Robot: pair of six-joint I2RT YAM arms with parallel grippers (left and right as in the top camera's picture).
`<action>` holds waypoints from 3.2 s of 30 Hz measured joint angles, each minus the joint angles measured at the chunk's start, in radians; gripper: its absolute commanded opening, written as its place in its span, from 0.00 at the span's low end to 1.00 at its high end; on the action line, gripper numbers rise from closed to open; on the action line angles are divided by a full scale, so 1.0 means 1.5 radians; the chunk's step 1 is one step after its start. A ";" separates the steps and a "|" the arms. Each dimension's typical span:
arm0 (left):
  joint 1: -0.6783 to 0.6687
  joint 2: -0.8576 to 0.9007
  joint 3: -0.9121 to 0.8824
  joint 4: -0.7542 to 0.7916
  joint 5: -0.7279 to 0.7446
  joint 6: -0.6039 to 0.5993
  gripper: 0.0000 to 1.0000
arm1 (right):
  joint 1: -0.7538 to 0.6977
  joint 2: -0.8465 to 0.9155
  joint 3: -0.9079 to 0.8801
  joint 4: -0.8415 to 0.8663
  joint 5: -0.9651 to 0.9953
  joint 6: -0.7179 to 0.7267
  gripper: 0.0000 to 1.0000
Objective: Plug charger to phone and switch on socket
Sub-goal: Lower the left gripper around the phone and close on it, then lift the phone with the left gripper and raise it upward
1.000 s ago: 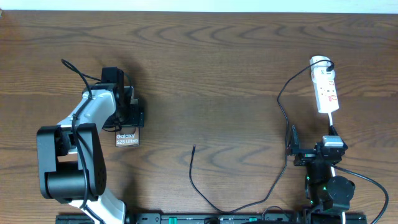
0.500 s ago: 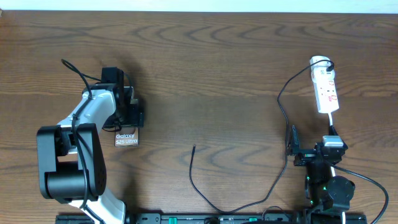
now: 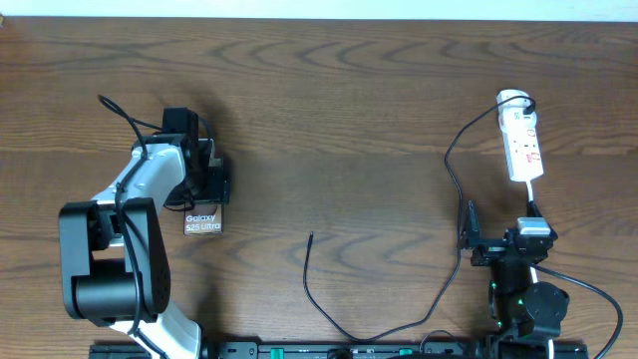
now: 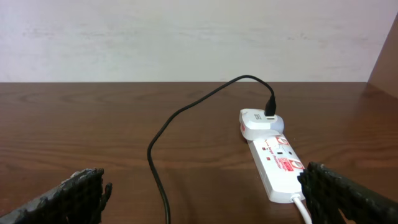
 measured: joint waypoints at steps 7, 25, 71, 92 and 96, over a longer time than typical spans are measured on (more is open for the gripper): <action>0.000 -0.001 0.000 0.000 0.001 0.000 0.75 | 0.000 0.000 0.000 0.000 0.000 0.000 0.99; 0.000 -0.001 0.000 -0.001 0.000 0.000 0.49 | 0.000 0.000 0.000 0.000 0.000 0.000 0.99; 0.000 -0.006 0.000 -0.002 0.000 0.000 0.07 | 0.000 0.000 0.000 0.000 0.000 0.000 0.99; 0.000 -0.094 -0.007 -0.012 0.004 -0.005 0.07 | 0.000 0.000 0.000 0.000 0.000 0.000 0.99; 0.000 -0.103 -0.007 -0.022 0.019 -0.009 0.07 | 0.000 0.000 0.000 0.000 0.000 0.000 0.99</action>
